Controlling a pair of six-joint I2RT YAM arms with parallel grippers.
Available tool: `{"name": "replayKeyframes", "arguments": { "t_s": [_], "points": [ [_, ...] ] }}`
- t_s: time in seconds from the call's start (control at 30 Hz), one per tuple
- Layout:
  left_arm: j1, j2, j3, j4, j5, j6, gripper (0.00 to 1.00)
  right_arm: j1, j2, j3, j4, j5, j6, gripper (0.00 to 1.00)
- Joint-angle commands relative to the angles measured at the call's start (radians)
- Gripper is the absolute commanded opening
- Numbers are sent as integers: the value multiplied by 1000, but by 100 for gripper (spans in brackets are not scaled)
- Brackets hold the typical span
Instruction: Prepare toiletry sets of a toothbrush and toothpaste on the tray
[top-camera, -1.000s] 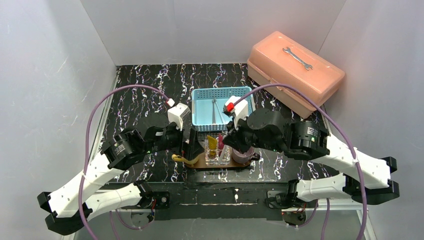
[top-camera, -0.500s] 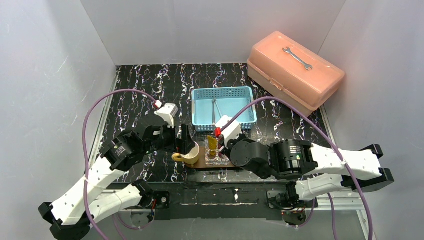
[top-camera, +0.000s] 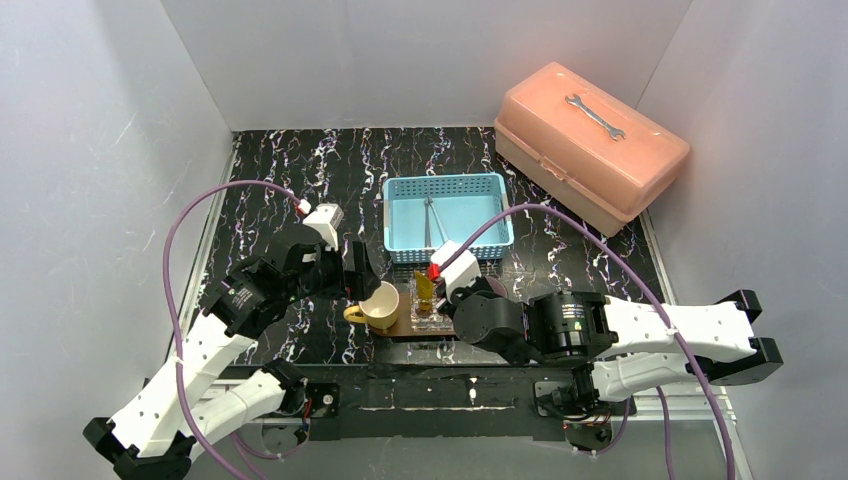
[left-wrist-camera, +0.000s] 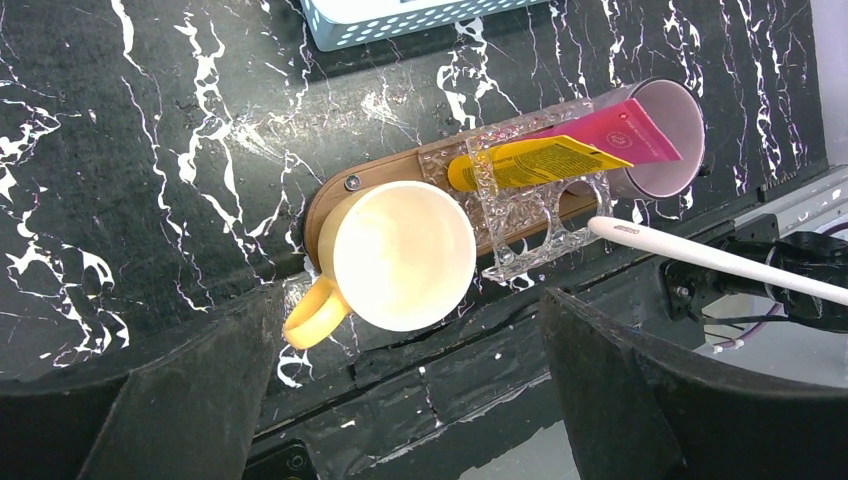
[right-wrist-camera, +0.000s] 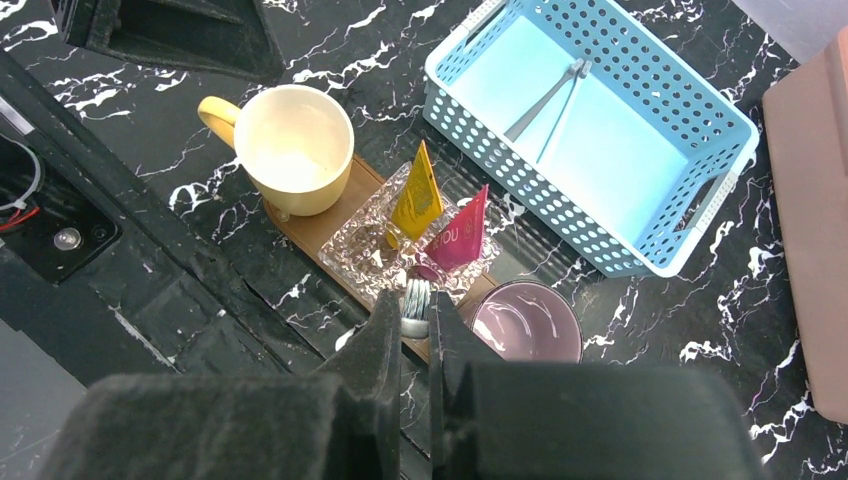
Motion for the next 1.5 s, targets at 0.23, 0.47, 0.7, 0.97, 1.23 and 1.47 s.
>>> {"name": "replayKeyframes", "arguments": {
  "t_s": [0.23, 0.47, 0.7, 0.97, 1.23, 1.47],
  "points": [
    [11, -10, -26, 18, 13, 25, 98, 5, -53, -83, 122, 57, 38, 1],
    [11, -9, -29, 21, 14, 30, 98, 4, -90, -165, 191, 77, 41, 1],
    [11, -2, -29, 26, 14, 30, 98, 4, -159, -299, 321, 77, 47, 1],
    [10, 8, -26, 28, 45, 30, 98, 2, -223, -421, 444, 84, 38, 1],
    [11, 12, -25, 28, 45, 30, 98, 4, -245, -497, 528, 109, 22, 1],
    [10, 12, -23, 28, 47, 30, 98, 2, -278, -587, 641, 125, -7, 1]
  ]
}}
